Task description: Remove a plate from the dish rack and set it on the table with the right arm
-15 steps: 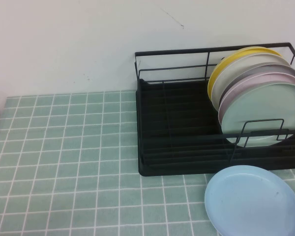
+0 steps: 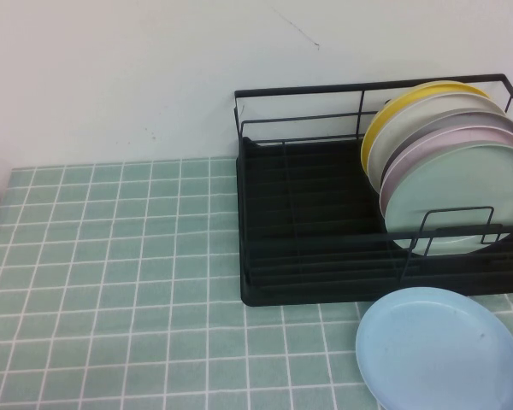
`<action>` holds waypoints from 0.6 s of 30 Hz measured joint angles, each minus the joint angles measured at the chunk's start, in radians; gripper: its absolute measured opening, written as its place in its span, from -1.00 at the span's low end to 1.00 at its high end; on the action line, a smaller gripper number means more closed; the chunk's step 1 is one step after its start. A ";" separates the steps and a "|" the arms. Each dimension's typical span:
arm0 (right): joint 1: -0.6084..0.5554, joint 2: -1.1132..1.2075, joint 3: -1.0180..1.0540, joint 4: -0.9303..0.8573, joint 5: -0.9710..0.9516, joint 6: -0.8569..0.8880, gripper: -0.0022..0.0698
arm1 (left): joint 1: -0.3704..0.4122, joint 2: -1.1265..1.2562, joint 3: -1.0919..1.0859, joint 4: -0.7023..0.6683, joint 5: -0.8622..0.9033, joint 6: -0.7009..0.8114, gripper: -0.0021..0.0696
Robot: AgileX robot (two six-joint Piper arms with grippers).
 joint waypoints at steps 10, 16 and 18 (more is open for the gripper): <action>0.000 0.000 0.000 0.000 0.000 0.000 -0.94 | 0.000 0.000 0.000 0.000 0.000 0.000 -0.95; 0.000 0.000 0.000 0.059 -0.007 0.000 -0.94 | 0.000 0.000 0.000 0.000 0.000 0.000 -0.95; 0.000 0.000 0.000 0.090 -0.007 0.000 -0.94 | 0.000 0.000 0.000 0.000 0.000 0.000 -0.95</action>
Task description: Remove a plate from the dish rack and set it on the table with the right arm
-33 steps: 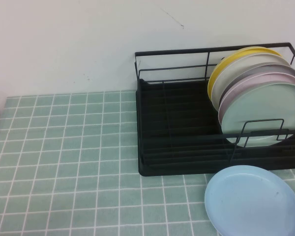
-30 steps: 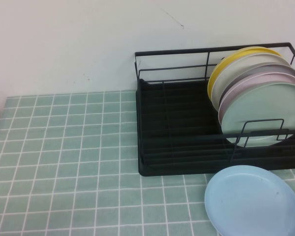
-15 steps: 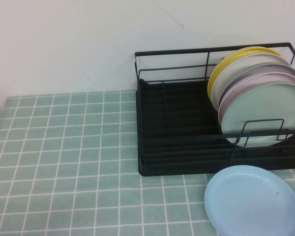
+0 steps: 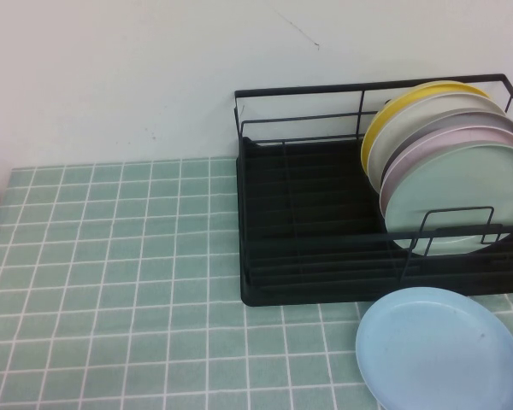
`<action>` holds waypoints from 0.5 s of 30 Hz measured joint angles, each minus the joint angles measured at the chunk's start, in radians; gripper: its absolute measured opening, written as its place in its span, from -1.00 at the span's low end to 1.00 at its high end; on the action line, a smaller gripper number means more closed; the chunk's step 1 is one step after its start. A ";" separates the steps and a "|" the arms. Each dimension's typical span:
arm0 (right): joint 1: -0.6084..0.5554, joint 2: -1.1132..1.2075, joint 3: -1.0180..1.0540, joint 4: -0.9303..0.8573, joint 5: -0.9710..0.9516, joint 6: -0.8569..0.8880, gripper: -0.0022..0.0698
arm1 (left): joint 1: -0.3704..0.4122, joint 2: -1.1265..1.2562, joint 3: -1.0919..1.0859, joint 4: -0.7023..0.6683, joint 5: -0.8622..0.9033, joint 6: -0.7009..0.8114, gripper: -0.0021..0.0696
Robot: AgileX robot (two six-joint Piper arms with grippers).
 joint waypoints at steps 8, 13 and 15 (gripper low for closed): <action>0.000 0.000 0.008 0.301 -0.066 0.013 -0.94 | 0.000 0.000 0.000 0.000 0.000 0.000 -0.95; 0.000 0.000 0.008 0.546 -0.181 0.015 -0.94 | 0.000 0.000 0.000 0.000 0.000 0.000 -0.95; 0.000 0.000 0.008 0.611 -0.213 0.015 -0.94 | 0.000 0.000 0.000 0.000 0.000 0.000 -0.95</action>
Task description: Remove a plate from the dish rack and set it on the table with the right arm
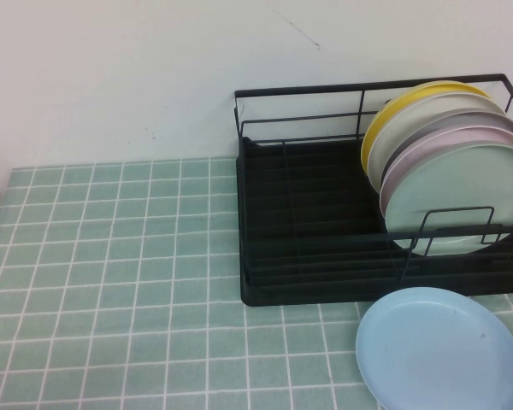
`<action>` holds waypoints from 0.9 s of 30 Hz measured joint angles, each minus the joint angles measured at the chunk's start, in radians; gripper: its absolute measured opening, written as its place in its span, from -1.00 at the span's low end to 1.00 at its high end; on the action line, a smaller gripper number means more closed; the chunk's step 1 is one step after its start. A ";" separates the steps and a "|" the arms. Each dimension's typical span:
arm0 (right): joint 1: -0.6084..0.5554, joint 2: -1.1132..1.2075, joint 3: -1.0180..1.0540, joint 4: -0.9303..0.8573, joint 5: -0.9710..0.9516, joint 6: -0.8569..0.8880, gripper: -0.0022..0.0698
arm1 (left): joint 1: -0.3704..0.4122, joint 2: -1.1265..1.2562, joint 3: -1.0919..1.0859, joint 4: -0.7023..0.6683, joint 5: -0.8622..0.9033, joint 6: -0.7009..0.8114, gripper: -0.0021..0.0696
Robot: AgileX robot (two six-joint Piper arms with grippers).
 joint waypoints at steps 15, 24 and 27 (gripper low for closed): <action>0.000 0.000 0.000 0.047 0.012 -0.023 -0.94 | 0.000 0.000 0.000 0.000 0.000 0.000 -0.95; 0.000 0.000 -0.010 0.047 0.083 -0.033 -0.94 | 0.000 0.000 0.000 0.000 0.000 0.000 -0.95; 0.000 0.041 -0.084 0.017 0.152 -0.040 -0.94 | 0.000 0.000 0.000 0.000 0.000 0.000 -0.95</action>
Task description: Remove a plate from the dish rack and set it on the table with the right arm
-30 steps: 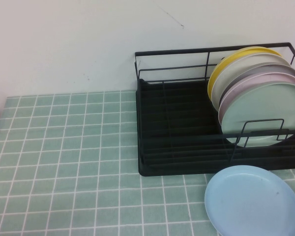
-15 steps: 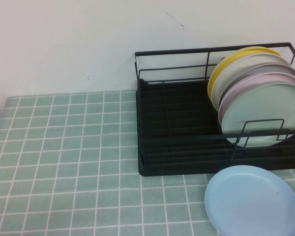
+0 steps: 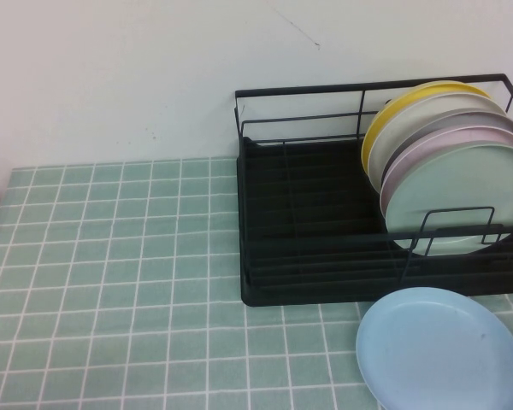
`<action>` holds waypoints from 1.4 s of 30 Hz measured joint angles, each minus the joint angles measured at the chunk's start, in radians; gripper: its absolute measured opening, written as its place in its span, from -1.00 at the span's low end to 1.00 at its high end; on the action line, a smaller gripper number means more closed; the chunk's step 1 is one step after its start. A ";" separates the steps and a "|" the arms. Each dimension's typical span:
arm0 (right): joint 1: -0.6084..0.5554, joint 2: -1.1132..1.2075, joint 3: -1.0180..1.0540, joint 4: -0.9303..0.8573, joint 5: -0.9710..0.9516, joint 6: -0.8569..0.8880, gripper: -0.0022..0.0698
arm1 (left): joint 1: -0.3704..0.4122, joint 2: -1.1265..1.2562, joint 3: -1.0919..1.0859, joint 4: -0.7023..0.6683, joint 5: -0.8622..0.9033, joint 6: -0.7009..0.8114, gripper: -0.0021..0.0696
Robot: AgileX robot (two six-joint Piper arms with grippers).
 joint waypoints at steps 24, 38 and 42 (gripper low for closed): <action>0.000 1.013 -0.834 -0.309 0.440 -0.443 -0.79 | 0.000 0.000 0.000 0.000 0.000 0.000 -0.95; 0.000 1.465 -1.166 -0.229 0.426 -1.102 0.05 | 0.000 0.000 0.000 0.000 0.000 0.000 -0.95; 0.000 1.543 -1.231 -0.227 0.424 -1.175 0.06 | 0.000 0.000 0.000 0.000 0.000 0.000 -0.95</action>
